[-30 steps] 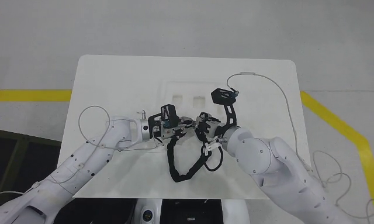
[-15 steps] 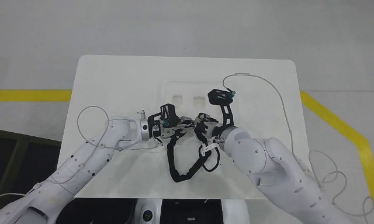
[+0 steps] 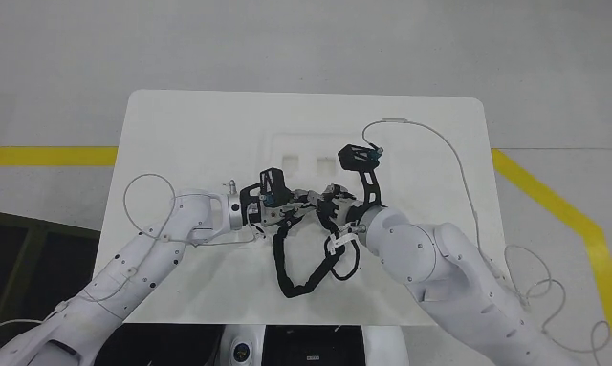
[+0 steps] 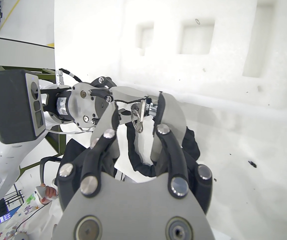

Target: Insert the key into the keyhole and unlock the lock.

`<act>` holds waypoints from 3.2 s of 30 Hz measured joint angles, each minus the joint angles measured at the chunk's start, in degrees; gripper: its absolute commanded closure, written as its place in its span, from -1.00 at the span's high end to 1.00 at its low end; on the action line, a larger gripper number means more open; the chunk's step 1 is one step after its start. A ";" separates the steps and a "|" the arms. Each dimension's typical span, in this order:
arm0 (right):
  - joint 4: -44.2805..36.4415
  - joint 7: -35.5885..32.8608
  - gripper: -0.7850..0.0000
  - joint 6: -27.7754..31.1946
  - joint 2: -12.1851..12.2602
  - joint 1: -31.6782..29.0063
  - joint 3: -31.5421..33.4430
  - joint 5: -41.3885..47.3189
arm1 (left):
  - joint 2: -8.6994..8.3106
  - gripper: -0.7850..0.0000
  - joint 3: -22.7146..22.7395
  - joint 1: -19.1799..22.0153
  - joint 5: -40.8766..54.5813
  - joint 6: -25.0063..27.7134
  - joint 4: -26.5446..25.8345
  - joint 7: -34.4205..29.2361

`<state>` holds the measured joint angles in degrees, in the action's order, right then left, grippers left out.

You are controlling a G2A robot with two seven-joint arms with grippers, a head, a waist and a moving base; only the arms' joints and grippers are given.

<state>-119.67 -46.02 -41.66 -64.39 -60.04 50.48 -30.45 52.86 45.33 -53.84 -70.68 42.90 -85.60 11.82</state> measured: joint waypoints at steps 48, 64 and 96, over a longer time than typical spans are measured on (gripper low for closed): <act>-0.15 -2.36 -1.00 6.74 -0.22 -2.63 4.38 -2.10 | 2.87 -1.00 3.26 -1.45 -0.83 3.17 2.52 -0.66; 0.93 -3.62 -1.00 3.98 -1.20 -1.32 2.76 -3.60 | 3.45 -1.00 4.51 -2.34 -1.44 3.88 2.31 -0.64; 6.87 -14.23 1.00 32.60 0.11 -4.32 18.22 17.80 | 3.92 -1.00 6.57 1.46 -0.65 15.23 4.26 -3.06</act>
<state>-112.79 -60.24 -9.06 -64.28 -64.35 68.69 -12.65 56.77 51.90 -52.38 -71.33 58.12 -81.34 8.76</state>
